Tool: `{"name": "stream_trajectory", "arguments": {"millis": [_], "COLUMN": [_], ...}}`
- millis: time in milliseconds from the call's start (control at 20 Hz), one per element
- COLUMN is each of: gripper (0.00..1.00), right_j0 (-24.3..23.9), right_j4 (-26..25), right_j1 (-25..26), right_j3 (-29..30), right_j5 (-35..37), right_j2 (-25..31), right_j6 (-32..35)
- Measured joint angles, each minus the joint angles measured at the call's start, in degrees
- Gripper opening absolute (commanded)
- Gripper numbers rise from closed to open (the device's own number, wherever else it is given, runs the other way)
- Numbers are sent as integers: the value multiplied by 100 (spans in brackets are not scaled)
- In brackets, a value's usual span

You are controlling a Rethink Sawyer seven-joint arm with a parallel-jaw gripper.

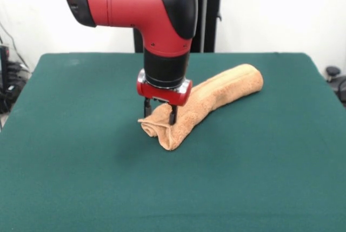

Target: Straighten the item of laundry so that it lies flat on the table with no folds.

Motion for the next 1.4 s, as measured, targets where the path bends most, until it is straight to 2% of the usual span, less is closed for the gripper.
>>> {"name": "stream_trajectory", "arguments": {"millis": [1400], "gripper": [100], "right_j0": [28], "right_j4": [19], "right_j1": [50], "right_j3": [-100], "right_j5": [86], "right_j2": [0], "right_j6": [0]}}
